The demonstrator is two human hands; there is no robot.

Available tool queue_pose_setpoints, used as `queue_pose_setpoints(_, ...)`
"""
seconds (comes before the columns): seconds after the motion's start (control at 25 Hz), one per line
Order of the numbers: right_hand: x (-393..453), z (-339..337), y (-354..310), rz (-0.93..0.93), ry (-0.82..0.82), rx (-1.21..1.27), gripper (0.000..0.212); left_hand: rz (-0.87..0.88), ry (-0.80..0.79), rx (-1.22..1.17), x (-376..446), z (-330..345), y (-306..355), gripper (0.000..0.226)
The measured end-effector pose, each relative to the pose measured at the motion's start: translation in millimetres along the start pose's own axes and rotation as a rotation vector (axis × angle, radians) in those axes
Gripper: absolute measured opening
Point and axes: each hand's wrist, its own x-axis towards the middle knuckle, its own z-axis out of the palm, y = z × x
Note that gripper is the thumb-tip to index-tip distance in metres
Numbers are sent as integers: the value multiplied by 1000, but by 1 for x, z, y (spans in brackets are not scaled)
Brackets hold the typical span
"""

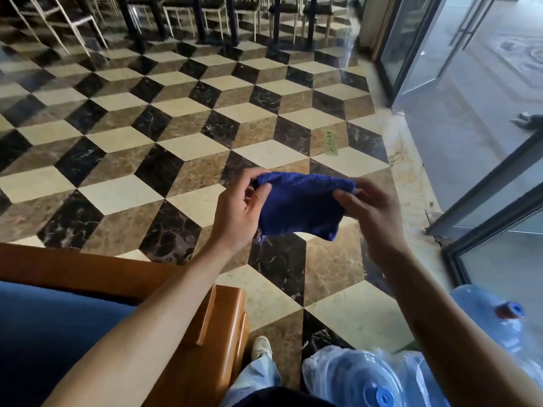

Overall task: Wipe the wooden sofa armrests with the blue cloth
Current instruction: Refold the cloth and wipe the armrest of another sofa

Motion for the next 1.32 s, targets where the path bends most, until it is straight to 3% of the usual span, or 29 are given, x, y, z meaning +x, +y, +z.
queue_pose_setpoints(0.28, 99, 59, -14, -26, -68, -100, 20, -37, 84, -10, 81, -12, -69, 25)
queue_pose_setpoints(0.6, 182, 94, -9, -35, -161, -78, 14, -90, 167, -14, 139, -16, -108, 23)
queue_pose_setpoints(1.12, 378, 145, 17, -56, -657, 142, 16, -296, 510, 219, 218, 17, -134, 23)
queue_pose_setpoints(1.32, 396, 193, 20, -63, -923, 194, 18, -457, 703, 318, 198, 12, -134, 22)
